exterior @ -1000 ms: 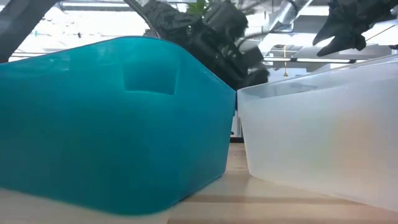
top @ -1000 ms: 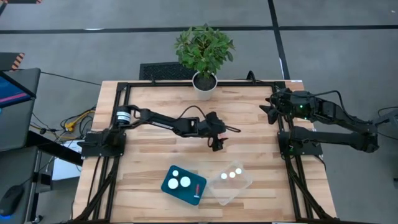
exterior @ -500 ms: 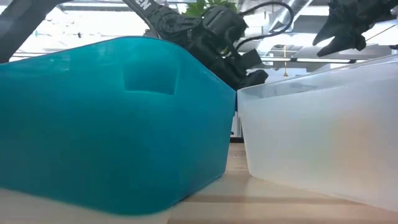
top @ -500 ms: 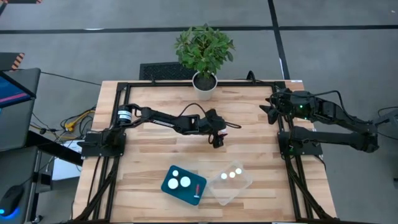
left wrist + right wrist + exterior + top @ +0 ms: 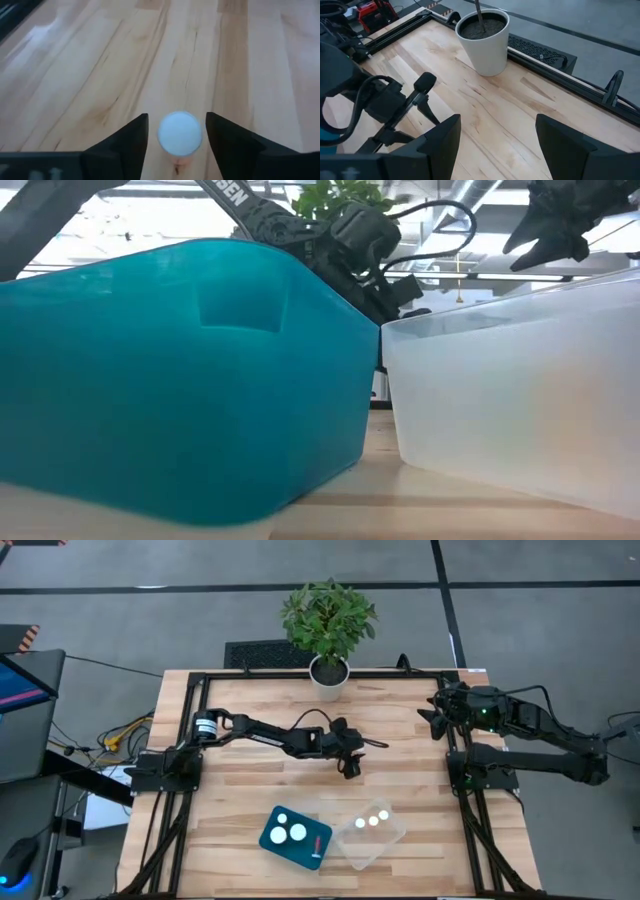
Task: Pick and place medicine bottles into bin by pill shape (circle, oval)
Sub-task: Put the small pink pill bottle into the transparent bin
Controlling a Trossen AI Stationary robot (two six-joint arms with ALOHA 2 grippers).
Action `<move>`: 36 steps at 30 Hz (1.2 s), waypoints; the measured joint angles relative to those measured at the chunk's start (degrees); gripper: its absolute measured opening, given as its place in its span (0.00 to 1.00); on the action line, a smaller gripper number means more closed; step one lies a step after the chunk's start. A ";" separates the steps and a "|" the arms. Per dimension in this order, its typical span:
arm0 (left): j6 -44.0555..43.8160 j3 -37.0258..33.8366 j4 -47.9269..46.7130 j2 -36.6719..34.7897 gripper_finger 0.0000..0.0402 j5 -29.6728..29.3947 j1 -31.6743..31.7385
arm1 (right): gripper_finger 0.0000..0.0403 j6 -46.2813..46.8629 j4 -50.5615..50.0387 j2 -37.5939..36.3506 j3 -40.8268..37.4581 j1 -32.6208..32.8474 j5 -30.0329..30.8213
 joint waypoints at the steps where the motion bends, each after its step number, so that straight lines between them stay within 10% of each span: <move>1: -0.20 0.00 0.06 -0.02 0.47 0.25 -0.01 | 0.67 0.00 0.00 -0.01 0.00 0.00 0.00; 19: -1.12 1.98 -1.14 -0.02 0.27 -0.46 -1.21 | 0.67 -1.23 0.00 -0.01 0.00 0.00 0.02; 36: -5.10 33.85 -23.94 -0.24 0.28 -1.58 -14.26 | 0.67 -0.28 0.02 0.00 -0.01 0.00 0.02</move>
